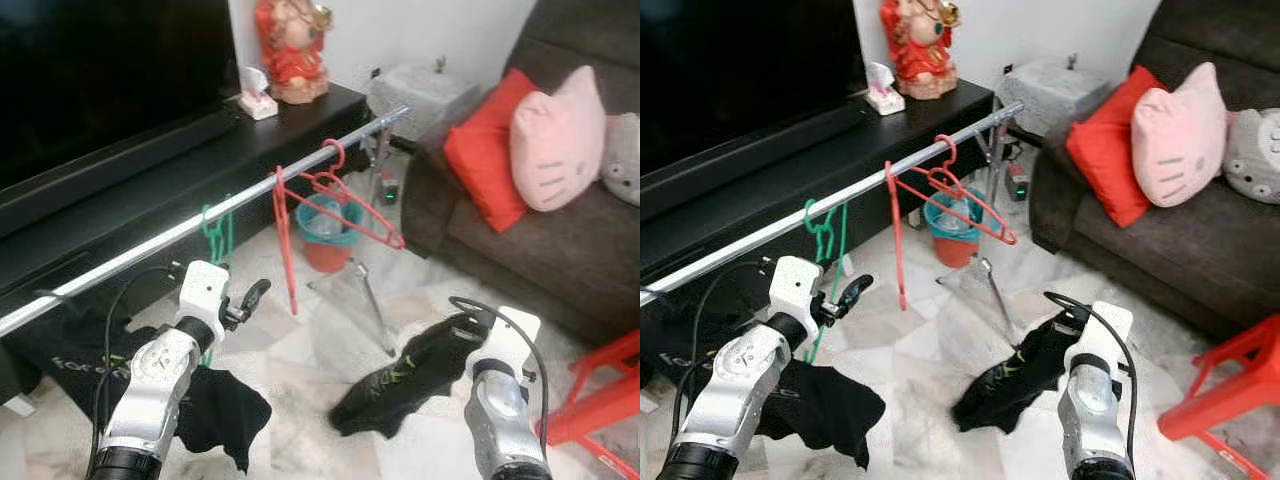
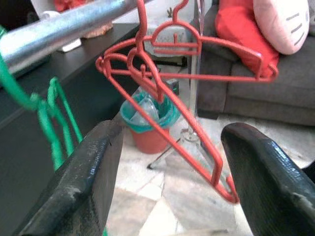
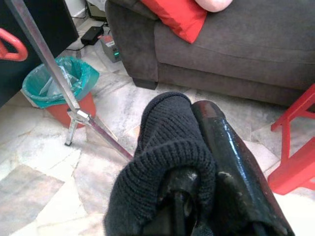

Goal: Hang hanger

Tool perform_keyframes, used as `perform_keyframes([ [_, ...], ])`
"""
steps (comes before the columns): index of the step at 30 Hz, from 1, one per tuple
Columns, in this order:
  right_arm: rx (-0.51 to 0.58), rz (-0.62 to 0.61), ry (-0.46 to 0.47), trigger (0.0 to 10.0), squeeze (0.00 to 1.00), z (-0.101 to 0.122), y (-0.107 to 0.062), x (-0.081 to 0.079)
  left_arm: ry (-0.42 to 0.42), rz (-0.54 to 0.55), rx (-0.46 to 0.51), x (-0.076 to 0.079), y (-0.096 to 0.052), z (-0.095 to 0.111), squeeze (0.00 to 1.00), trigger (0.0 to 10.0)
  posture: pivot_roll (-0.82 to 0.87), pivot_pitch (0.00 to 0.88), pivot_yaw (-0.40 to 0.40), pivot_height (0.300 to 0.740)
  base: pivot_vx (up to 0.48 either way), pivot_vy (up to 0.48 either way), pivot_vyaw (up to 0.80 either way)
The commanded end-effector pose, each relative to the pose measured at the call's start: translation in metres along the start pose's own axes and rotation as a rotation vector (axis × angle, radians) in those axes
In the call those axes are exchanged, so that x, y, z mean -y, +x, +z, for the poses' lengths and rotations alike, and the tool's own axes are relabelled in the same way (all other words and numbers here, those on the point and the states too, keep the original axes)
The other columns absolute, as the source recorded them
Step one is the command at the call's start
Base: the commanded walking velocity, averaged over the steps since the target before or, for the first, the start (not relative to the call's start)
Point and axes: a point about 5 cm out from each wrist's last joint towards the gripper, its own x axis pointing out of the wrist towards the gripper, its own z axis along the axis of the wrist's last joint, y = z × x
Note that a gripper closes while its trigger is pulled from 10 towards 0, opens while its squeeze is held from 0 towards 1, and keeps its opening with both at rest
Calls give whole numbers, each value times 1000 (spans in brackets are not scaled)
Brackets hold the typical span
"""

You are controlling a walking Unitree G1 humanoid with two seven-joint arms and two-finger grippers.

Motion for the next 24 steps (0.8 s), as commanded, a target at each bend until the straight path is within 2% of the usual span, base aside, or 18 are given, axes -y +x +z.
perform_keyframes([
  [1, 58, 8, 7, 10000, 0, 12, 2, -3, 10, 16, -10, -1, -1, 0, 0, 10000, -186, 0, 17, 740, 0, 0, 0],
  [9, 54, 11, 4, 10000, 0, 11, 1, -4, 16, 24, -18, -1, 0, 1, 0, 10000, -189, 0, 18, 740, 0, 0, 0],
  [15, 52, 12, 2, 10000, 0, 10, 1, -4, 19, 18, -84, -1, -2, -5, 0, 10000, -188, 0, 21, 740, 0, 0, 0],
  [19, 51, 11, 2, 10000, 0, 10, 1, -4, -36, 41, -135, -1, -2, -9, 0, 10000, -188, 0, 21, 740, 0, 0, 0],
  [21, 50, 11, 2, 10000, 0, 10, 1, -4, -107, 59, -156, -1, 0, -10, 0, 10000, -188, 0, 21, 740, 0, 0, 0],
  [24, 48, 9, 2, 10000, 0, 9, 1, -4, -104, 41, -140, 3, 2, -5, 0, 10000, -186, 0, 21, 740, 0, 0, 0],
])
